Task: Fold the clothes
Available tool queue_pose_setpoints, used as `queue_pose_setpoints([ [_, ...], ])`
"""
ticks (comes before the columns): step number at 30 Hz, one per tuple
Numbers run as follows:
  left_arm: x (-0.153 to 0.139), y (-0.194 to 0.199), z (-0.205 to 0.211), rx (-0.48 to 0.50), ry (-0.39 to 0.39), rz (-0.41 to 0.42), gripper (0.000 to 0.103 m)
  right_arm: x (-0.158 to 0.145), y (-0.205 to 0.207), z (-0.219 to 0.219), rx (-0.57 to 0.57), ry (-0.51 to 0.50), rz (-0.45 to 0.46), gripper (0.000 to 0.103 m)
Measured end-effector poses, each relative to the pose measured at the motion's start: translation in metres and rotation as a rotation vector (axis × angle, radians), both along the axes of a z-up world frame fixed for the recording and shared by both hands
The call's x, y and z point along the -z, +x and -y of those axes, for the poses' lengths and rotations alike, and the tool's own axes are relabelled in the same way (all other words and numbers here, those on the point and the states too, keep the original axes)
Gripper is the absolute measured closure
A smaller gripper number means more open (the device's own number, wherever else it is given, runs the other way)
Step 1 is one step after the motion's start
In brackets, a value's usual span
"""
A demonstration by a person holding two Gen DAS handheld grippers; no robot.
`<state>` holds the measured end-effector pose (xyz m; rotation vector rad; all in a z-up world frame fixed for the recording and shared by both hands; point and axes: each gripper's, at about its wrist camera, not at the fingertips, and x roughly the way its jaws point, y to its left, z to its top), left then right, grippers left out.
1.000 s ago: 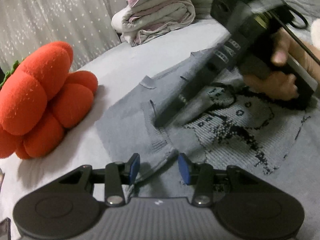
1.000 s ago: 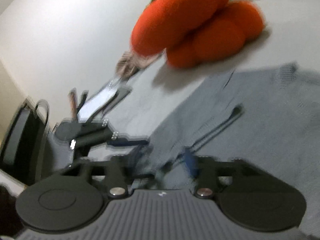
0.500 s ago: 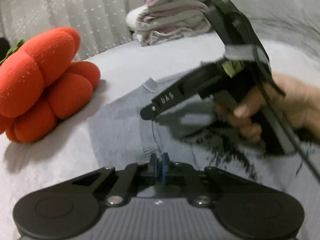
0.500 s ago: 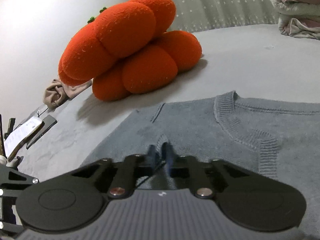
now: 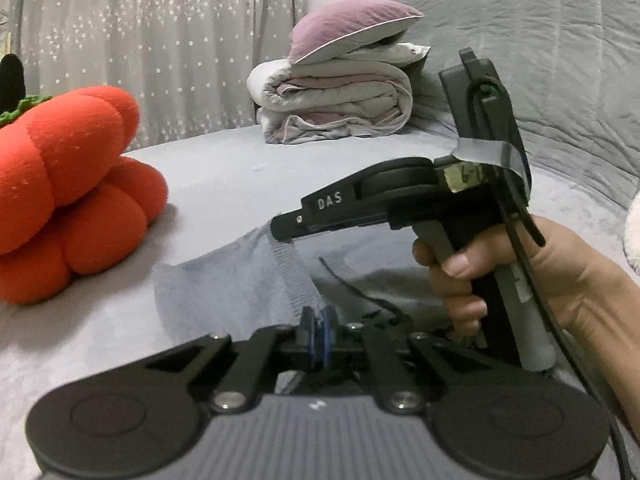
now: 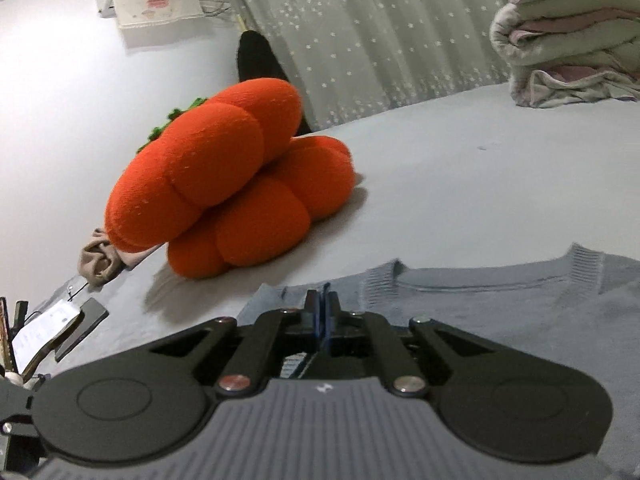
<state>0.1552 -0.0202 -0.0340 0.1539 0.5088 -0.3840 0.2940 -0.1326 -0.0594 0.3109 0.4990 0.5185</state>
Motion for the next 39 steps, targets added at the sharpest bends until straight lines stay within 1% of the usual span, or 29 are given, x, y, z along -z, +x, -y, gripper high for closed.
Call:
queue_pose_setpoints([
  [7,0.005,0.009,0.017,0.035,-0.011,-0.013,0.099,-0.002,0.002,0.023,0.045,-0.027,-0.031,0.100],
  [11,0.011,0.014,0.026,0.056,-0.020,-0.039,0.099,-0.002,0.002,0.034,0.059,-0.037,-0.051,0.100],
  [13,0.018,0.018,0.033,0.068,0.008,-0.061,0.099,0.002,0.004,0.037,0.064,-0.048,-0.070,0.100],
  [16,0.027,0.017,0.043,0.096,0.077,-0.072,0.098,0.010,0.009,0.037,0.074,-0.073,-0.109,0.100],
  [19,0.030,0.015,0.047,0.103,0.100,-0.067,0.099,0.020,0.014,0.036,0.091,-0.108,-0.144,0.101],
  [20,0.029,0.014,0.046,0.099,0.090,-0.065,0.099,0.022,0.015,0.036,0.098,-0.117,-0.153,0.101],
  [21,0.027,0.013,0.046,0.096,0.079,-0.058,0.100,0.021,0.014,0.037,0.099,-0.106,-0.152,0.101],
  [24,0.015,0.008,0.041,0.103,0.029,-0.029,0.100,0.009,0.007,0.040,0.095,-0.086,-0.113,0.101],
  [26,0.011,0.007,0.040,0.113,0.003,-0.028,0.100,0.004,0.005,0.044,0.099,-0.084,-0.101,0.101],
  [29,0.015,0.010,0.043,0.135,0.018,-0.057,0.100,0.003,0.006,0.048,0.104,-0.094,-0.106,0.101],
  [30,0.018,0.012,0.045,0.147,0.036,-0.075,0.099,0.004,0.007,0.049,0.107,-0.102,-0.112,0.101],
  [33,0.027,0.014,0.052,0.185,0.098,-0.118,0.099,0.012,0.011,0.046,0.138,-0.190,-0.143,0.102],
  [35,0.028,0.013,0.054,0.197,0.112,-0.119,0.098,0.017,0.014,0.045,0.157,-0.246,-0.162,0.103],
  [36,0.026,0.012,0.054,0.204,0.106,-0.122,0.098,0.019,0.015,0.046,0.158,-0.252,-0.168,0.103],
  [37,0.024,0.010,0.053,0.212,0.097,-0.124,0.094,0.019,0.015,0.050,0.154,-0.231,-0.175,0.103],
  [39,0.020,0.008,0.052,0.228,0.079,-0.129,0.090,0.018,0.014,0.056,0.148,-0.183,-0.183,0.103],
])
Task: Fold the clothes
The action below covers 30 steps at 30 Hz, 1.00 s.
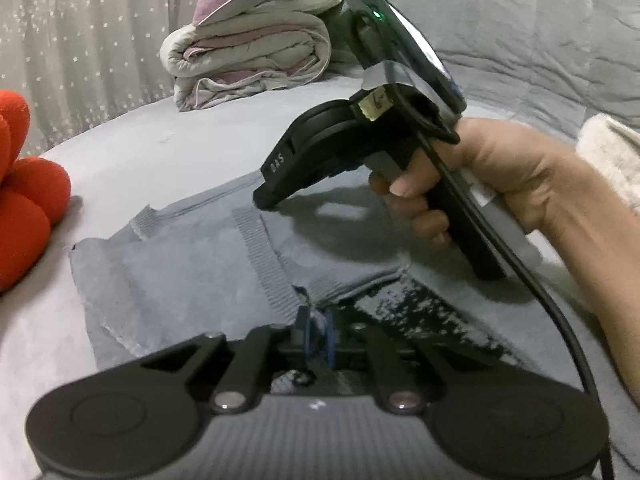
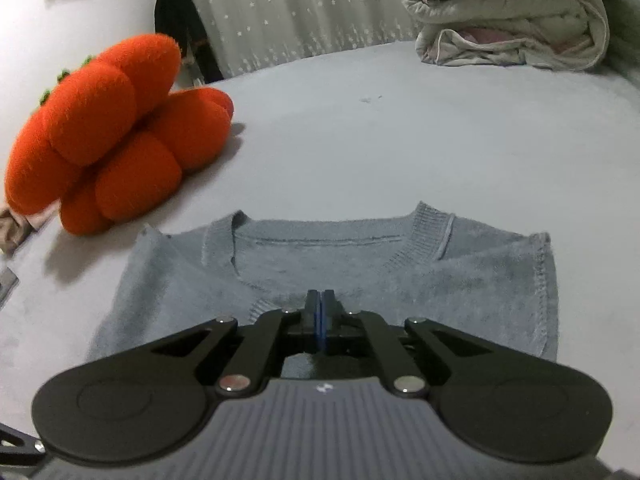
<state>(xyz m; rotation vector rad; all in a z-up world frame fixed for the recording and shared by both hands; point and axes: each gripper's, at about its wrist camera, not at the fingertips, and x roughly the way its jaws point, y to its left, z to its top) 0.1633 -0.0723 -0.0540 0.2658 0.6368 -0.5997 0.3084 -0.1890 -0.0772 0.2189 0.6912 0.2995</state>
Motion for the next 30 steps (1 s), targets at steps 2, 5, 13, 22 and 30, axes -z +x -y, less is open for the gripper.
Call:
queue_pose_setpoints([
  [2,-0.003,-0.004,0.000,0.013,-0.008,-0.004,0.081,-0.001,0.001,0.007,0.005,0.059,-0.010,0.090],
  [5,-0.004,-0.014,0.001,0.014,0.019,0.010,0.068,-0.002,0.002,0.012,0.015,0.113,-0.025,0.089],
  [13,-0.018,-0.032,-0.012,-0.130,0.091,-0.012,0.052,-0.009,-0.006,-0.005,-0.004,0.070,-0.027,0.057],
  [22,-0.025,-0.061,-0.041,-0.269,0.181,-0.023,0.043,-0.021,-0.042,-0.002,0.056,0.177,-0.103,0.055],
  [30,-0.031,-0.102,-0.072,-0.300,0.185,-0.052,0.041,-0.039,-0.095,-0.013,0.075,0.257,-0.170,0.052],
])
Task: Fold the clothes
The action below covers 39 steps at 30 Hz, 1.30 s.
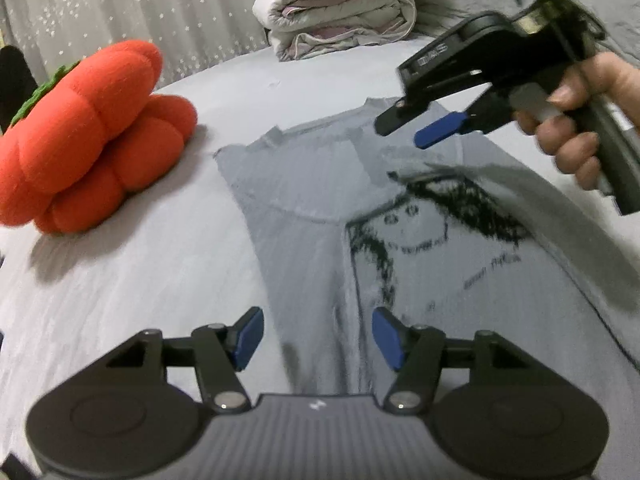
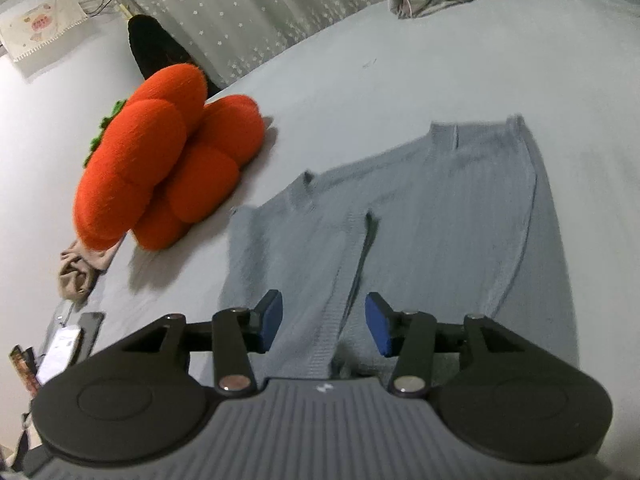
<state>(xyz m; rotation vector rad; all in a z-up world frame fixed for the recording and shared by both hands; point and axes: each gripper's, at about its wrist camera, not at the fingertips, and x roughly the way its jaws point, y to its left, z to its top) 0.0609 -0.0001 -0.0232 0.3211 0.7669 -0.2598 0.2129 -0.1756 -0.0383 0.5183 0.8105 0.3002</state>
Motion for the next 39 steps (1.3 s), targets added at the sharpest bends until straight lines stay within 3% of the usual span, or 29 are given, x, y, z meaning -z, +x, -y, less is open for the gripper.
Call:
queue_pose_setpoints([
  [7,0.013,-0.025,-0.027,-0.034,-0.046,-0.049,0.040,-0.008,-0.050,-0.015,-0.003,0.026,-0.050,0.051],
  [13,0.023,-0.042,-0.054,-0.098,-0.215,-0.121,0.041,0.000,-0.082,-0.018,0.014,0.051,-0.114,0.051],
  [17,0.023,-0.057,-0.058,-0.076,-0.220,-0.138,0.041,0.006,-0.101,-0.022,0.008,0.099,-0.154,0.051],
  [20,0.020,-0.071,-0.054,-0.035,-0.187,-0.139,0.049,0.011,-0.119,-0.028,-0.016,0.140,-0.162,0.051],
  [22,0.019,-0.081,-0.048,-0.017,-0.156,-0.143,0.068,0.017,-0.130,-0.031,-0.032,0.190,-0.165,0.052],
  [25,0.020,-0.095,-0.041,-0.020,-0.124,-0.149,0.081,0.023,-0.137,-0.041,-0.061,0.261,-0.200,0.073],
  [30,0.019,-0.110,-0.041,0.014,-0.094,-0.147,0.087,0.018,-0.147,-0.077,-0.225,0.179,-0.183,0.081],
  [35,0.016,-0.117,-0.051,0.035,-0.138,-0.199,0.088,0.024,-0.159,-0.101,-0.326,0.186,-0.197,0.087],
  [39,0.013,-0.121,-0.055,0.065,-0.180,-0.233,0.095,0.031,-0.167,-0.112,-0.383,0.143,-0.213,0.087],
])
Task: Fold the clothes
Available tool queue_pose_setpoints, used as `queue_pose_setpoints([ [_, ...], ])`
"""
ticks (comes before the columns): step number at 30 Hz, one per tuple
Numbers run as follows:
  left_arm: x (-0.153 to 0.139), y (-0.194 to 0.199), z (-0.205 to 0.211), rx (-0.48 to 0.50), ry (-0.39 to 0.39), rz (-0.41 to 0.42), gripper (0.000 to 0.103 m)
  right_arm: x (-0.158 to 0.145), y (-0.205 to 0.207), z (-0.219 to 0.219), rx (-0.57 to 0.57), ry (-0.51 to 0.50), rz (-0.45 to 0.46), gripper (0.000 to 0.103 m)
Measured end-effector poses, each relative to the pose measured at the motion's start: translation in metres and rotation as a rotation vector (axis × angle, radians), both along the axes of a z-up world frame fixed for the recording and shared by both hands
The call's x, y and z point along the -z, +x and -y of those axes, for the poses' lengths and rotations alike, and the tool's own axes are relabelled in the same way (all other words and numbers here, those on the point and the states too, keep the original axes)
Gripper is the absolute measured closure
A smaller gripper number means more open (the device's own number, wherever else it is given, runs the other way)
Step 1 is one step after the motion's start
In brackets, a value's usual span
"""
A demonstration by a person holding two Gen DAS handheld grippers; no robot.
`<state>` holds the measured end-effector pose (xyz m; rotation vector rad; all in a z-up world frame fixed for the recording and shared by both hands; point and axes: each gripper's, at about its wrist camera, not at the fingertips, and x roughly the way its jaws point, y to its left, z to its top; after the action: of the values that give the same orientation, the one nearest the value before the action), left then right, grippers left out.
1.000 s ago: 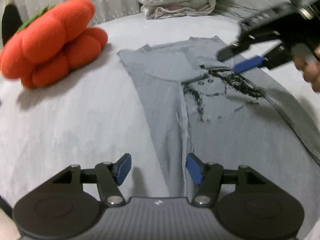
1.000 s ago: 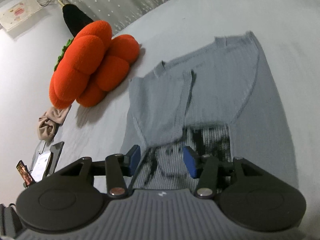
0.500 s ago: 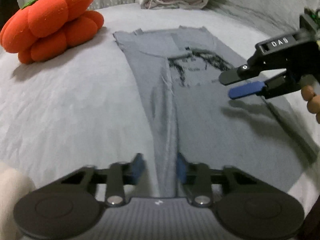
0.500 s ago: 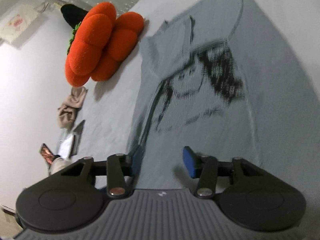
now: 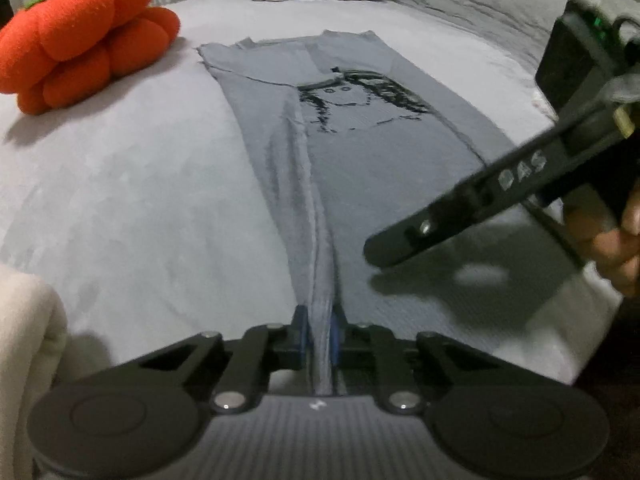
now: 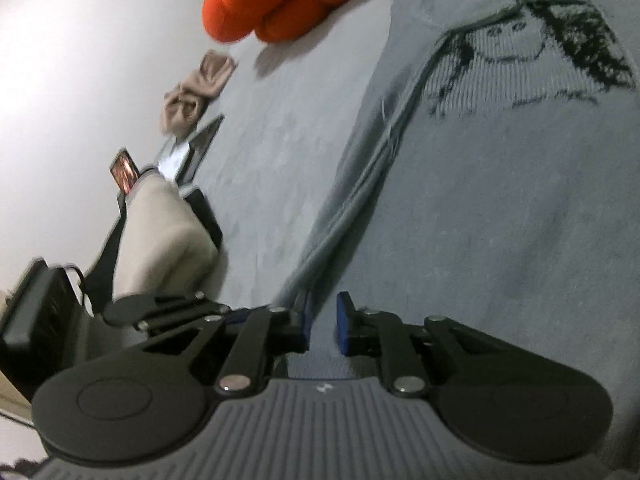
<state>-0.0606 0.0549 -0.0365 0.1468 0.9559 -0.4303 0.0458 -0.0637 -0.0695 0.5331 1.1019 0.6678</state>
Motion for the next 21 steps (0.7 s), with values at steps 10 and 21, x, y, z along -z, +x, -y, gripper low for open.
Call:
queue_pose_setpoints([
  [10,-0.026,-0.004,-0.017,0.041,-0.307,-0.011,0.098,0.023,-0.014,0.007,-0.052,0.068,-0.104,0.094],
  [21,-0.019,0.004,0.022,0.132,-0.340,-0.067,0.098,0.032,-0.025,0.005,-0.173,0.146,-0.216,0.095],
])
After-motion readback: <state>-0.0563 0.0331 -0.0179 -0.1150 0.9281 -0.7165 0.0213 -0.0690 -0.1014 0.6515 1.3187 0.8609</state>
